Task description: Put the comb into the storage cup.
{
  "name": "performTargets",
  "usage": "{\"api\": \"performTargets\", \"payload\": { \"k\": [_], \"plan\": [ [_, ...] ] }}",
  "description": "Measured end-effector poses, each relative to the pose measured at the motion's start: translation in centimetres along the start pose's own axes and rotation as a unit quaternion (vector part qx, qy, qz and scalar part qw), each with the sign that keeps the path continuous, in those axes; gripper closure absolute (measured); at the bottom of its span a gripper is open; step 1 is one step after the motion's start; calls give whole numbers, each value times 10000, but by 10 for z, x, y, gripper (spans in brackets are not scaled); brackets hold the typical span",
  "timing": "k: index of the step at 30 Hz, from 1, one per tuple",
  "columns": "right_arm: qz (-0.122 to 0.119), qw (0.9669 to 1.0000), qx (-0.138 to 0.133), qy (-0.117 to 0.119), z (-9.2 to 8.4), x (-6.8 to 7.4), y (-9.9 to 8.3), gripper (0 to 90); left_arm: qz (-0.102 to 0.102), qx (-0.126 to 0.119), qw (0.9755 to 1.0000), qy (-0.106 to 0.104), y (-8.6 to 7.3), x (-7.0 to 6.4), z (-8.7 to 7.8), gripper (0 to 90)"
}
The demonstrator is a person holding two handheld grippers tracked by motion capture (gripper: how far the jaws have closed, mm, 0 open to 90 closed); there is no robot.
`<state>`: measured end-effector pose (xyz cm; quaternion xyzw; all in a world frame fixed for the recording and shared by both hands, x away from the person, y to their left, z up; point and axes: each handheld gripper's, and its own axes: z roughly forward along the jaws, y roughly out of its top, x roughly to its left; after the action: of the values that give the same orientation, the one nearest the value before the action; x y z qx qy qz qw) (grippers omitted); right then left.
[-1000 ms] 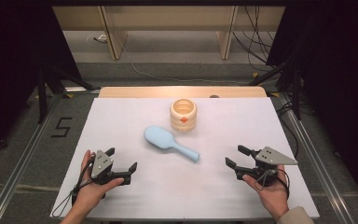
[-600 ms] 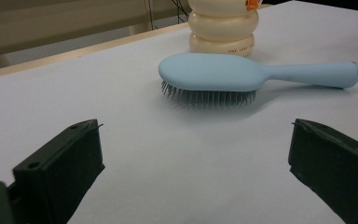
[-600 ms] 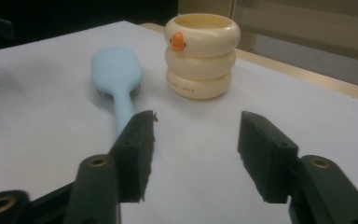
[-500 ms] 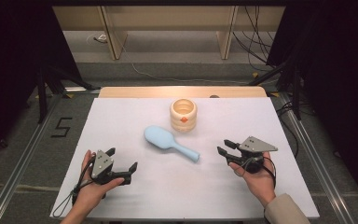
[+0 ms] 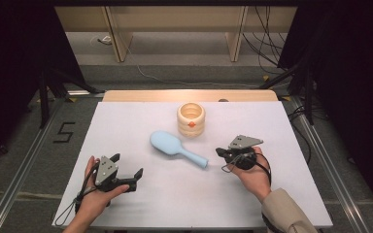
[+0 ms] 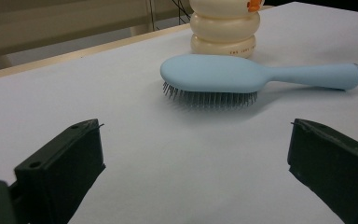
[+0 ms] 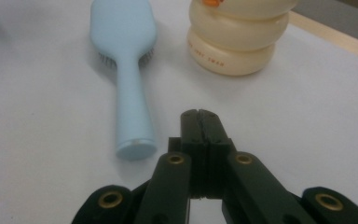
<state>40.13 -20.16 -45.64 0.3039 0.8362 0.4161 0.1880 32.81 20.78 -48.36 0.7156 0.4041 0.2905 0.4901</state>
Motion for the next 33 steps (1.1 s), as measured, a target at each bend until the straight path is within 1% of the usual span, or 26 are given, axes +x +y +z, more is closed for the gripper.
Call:
{"api": "performTargets", "payload": {
  "k": [2,5,14,23,30,33],
  "plan": [
    [-15,9999,118,27,6,1,2,900,-4,-4,10000,1,0,0,0,29],
    [-16,9996,288,5,14,3,5,900,0,-5,10000,-2,0,0,0,30],
    [72,9981,613,85,34,8,10,900,-19,-12,10000,-5,0,0,0,34],
    [81,9969,758,186,45,12,13,900,-37,-17,10000,0,0,1,0,37],
    [71,9961,855,214,49,14,15,900,-43,-22,10000,7,0,0,0,38],
    [64,9960,854,246,50,15,15,900,-48,-19,10000,6,0,1,0,38]
  ]
}}
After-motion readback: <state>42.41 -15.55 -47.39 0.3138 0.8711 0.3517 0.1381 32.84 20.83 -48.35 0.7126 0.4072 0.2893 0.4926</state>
